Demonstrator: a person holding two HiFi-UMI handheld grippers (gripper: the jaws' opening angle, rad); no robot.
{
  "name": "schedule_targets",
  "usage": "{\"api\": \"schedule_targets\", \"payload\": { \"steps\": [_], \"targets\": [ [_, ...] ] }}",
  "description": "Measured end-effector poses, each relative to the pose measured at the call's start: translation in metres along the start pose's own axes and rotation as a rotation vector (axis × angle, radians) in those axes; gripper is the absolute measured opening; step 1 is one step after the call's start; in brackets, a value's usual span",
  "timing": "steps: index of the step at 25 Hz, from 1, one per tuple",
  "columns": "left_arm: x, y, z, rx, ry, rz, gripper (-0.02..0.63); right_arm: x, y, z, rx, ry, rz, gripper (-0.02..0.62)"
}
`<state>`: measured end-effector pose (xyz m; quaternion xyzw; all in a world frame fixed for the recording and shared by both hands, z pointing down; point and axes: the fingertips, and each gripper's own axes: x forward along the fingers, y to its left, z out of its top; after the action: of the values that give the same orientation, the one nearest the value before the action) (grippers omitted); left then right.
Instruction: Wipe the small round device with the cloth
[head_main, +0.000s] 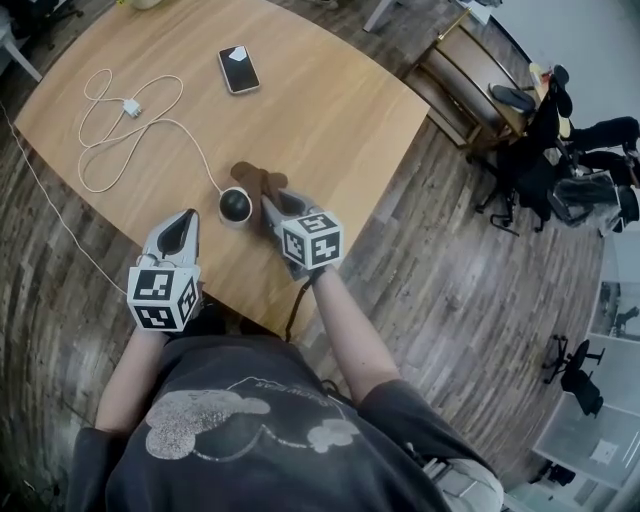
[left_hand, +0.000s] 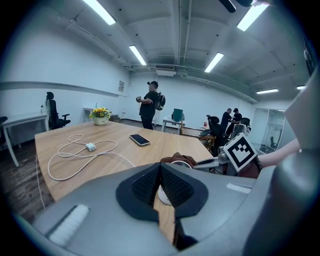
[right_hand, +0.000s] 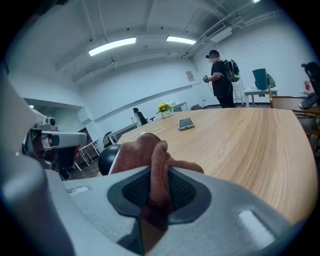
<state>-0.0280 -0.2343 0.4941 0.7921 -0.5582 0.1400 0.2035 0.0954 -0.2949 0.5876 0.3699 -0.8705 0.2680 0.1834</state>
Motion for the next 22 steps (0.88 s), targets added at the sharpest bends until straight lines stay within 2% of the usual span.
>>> {"api": "schedule_targets", "payload": {
  "steps": [4,11,17,22],
  "targets": [
    [-0.003,-0.004,-0.002,-0.003,-0.003,0.029,0.019,0.003,-0.011,-0.021,-0.044,0.099,-0.052,0.071],
    [-0.005,-0.001,-0.004,-0.013,-0.021,0.07,0.018,0.0,-0.014,-0.024,-0.057,0.09,-0.04,0.071],
    [0.0,0.018,0.001,-0.012,-0.039,0.034,0.02,-0.034,-0.01,0.002,0.078,-0.036,-0.117,0.071],
    [0.016,0.028,0.008,0.019,-0.026,-0.081,0.02,-0.066,0.014,0.041,0.121,-0.167,-0.199,0.071]
  ]
}}
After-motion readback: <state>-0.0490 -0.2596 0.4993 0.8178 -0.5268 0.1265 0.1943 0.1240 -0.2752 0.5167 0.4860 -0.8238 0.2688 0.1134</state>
